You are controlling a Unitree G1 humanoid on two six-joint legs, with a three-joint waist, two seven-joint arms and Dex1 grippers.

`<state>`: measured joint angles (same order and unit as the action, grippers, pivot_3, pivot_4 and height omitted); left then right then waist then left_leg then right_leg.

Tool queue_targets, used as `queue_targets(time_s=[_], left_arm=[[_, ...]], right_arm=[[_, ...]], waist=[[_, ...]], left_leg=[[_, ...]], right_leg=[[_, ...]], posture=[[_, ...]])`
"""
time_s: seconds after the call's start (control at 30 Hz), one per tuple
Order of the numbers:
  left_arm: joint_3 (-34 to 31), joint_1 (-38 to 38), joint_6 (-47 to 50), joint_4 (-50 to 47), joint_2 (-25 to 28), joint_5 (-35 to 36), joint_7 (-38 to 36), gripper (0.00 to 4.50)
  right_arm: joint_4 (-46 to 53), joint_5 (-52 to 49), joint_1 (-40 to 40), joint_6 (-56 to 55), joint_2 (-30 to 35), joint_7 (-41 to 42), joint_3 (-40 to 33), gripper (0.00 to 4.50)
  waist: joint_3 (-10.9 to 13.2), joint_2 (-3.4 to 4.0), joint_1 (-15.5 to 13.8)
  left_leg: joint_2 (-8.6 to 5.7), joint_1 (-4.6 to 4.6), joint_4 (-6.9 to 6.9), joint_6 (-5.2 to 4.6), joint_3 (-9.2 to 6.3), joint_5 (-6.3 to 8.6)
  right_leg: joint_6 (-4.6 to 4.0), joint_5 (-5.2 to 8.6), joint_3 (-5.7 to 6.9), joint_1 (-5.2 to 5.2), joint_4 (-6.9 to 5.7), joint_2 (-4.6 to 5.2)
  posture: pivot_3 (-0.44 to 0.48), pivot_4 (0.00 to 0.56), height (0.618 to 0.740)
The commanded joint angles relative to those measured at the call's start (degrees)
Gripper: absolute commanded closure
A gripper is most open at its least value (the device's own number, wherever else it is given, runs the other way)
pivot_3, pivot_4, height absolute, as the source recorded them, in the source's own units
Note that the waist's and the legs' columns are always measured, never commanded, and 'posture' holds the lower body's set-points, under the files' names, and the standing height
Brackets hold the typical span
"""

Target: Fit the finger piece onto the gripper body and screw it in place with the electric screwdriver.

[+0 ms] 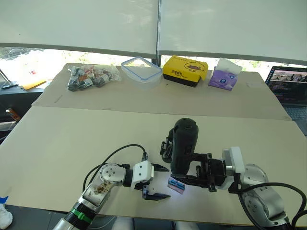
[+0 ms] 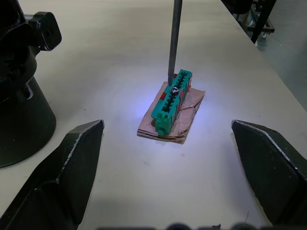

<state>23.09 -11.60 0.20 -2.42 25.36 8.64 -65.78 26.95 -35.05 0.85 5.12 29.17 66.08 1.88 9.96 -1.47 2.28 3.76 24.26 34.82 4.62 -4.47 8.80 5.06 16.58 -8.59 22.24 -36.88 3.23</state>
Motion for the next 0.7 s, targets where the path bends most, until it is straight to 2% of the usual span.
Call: queue_targets(time_s=[0.03, 0.7], left_arm=[[2.4, 1.4, 1.4, 1.1, 0.0, -1.1, -0.2, 0.02], [2.6, 2.0, -0.9, 3.7, -0.2, -1.7, -0.1, 0.02]], right_arm=[[2.4, -1.3, 0.9, -1.5, -0.4, -0.1, -0.1, 2.54], [3.0, -1.5, -0.5, -1.1, 0.3, 0.2, -0.1, 2.54]], waist=[[0.0, 0.0, 0.0], [-0.1, 0.16, 0.0]], left_leg=[[0.0, 0.0, 0.0, 0.0, 0.0, 0.0], [0.0, -0.02, 0.0, 0.0, 0.0, 0.0]], right_leg=[[0.01, 0.0, 0.0, 0.0, 0.0, 0.0], [0.01, 0.0, 0.0, -0.01, 0.0, 0.0]], posture=[[0.0, 0.15, 0.74], [0.0, 0.15, 0.74]])
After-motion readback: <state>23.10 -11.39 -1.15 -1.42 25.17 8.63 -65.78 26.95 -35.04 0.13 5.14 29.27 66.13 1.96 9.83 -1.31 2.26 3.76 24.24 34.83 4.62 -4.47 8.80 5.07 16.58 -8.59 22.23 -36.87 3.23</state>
